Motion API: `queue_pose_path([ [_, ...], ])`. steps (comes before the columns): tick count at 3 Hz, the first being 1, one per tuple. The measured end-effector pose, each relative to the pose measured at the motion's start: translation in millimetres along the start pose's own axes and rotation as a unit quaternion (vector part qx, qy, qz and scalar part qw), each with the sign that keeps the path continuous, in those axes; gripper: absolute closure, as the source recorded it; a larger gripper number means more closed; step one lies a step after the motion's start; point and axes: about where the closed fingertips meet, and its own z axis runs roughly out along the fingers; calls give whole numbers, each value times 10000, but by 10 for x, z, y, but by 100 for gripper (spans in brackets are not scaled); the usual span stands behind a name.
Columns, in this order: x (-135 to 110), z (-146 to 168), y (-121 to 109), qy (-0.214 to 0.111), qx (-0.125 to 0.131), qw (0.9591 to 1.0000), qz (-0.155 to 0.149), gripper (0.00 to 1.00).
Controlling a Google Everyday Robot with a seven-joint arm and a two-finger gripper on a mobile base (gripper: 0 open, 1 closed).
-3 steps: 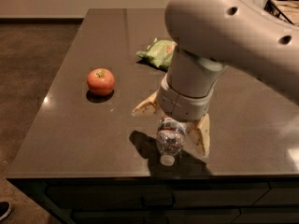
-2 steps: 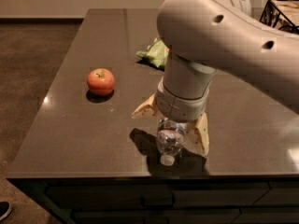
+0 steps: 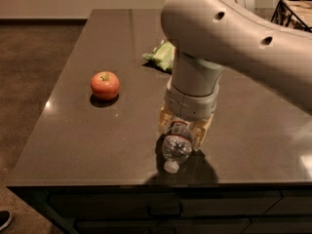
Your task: Place water bottle upright
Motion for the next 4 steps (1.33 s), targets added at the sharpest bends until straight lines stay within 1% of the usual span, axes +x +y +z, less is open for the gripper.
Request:
queue_pose_path([
  [1, 88, -97, 0, -273, 35, 9988, 411, 64],
  [2, 203, -328, -36, -902, 355, 9867, 1304, 88],
  [3, 276, -648, -150, -1587, 854, 9574, 2257, 100],
  [4, 290, -894, -246, -2161, 1242, 9227, 2942, 100],
])
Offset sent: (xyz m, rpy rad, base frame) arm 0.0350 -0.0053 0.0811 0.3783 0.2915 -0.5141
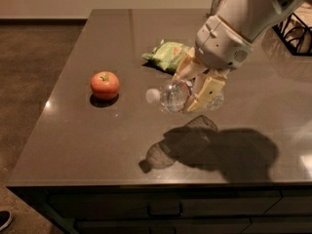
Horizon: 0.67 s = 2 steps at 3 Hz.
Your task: Place water bottle upright
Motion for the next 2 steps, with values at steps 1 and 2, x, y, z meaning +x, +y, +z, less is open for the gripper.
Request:
queue_pose_path([
  [1, -39, -106, -111, -593, 286, 9933, 946, 100],
  [2, -72, -183, -204, -1229, 539, 9750, 1773, 100],
])
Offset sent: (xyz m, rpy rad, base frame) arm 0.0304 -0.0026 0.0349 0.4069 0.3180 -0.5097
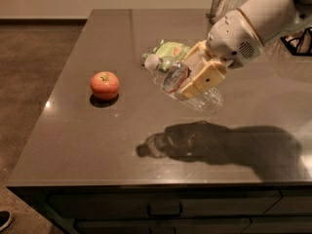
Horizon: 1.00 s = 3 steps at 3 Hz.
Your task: Place water bottle upright
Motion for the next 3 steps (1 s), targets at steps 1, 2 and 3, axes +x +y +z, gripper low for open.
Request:
queue_pose_path([
  [1, -40, -30, -85, -609, 242, 9967, 483, 100],
  [2, 12, -34, -206, -1332, 639, 9856, 827, 100],
  [3, 68, -38, -256, -1724, 904, 9770, 866, 100],
])
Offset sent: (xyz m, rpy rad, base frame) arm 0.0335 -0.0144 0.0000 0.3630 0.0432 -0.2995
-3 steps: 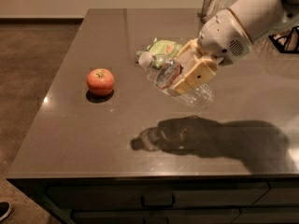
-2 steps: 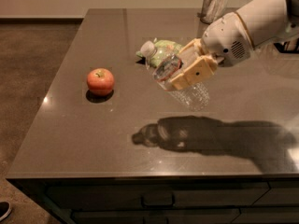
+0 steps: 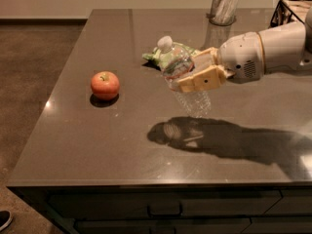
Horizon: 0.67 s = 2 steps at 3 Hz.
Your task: Place water bottle upright
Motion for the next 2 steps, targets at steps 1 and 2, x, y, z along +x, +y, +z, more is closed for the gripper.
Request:
queue_pose_path([
  [1, 89, 9, -39, -485, 66, 9988, -50, 100],
  [2, 169, 23, -51, -839, 56, 9964, -122, 100],
])
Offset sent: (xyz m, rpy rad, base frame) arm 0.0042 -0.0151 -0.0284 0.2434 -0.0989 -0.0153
